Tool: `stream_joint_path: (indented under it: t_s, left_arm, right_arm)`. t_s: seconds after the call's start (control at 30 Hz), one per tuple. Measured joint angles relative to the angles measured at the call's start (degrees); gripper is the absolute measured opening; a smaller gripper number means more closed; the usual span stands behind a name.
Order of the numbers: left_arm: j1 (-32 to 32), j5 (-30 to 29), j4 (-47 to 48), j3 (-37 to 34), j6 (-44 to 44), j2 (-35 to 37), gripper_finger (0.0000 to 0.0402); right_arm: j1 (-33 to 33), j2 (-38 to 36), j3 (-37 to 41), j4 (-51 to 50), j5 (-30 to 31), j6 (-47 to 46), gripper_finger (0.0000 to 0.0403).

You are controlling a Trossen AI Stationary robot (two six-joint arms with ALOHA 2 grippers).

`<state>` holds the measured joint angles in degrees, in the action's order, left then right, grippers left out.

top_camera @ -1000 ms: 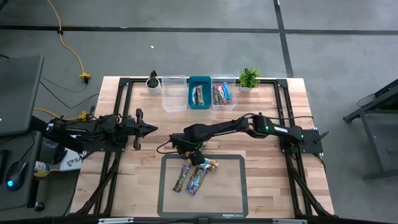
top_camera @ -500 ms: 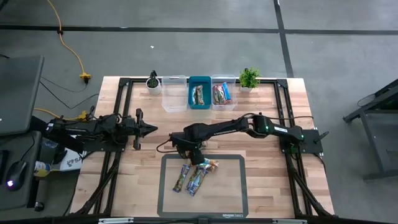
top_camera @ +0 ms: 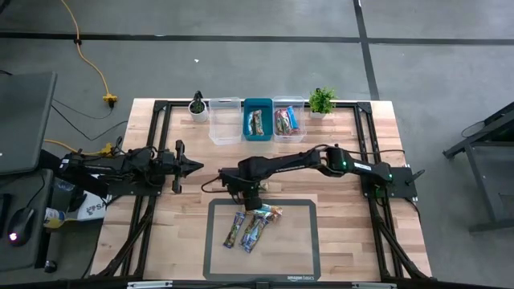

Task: Pick and place Granola Bars by type
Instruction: Put the yellow granola bar into the blue bin

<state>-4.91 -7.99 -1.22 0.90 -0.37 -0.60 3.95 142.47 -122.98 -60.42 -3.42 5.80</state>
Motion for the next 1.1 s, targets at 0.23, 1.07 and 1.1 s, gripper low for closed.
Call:
stream_joint_path:
  t_s: [0.23,1.07,1.1]
  left_arm:
    - [0.0,0.0,0.0,0.0,0.0,0.0,0.0001]
    - [0.0,0.0,0.0,0.0,0.0,0.0,0.0001]
    - [0.0,0.0,0.0,0.0,0.0,0.0,0.0001]
  right_arm:
    - [0.0,-0.1,0.0,-0.3,0.0,0.0,0.0070]
    - [-1.8,-10.9,0.1,16.9,0.7,-19.7,0.0068]
    - [-2.2,-11.4,0.1,18.1,0.4,-21.1,0.0068]
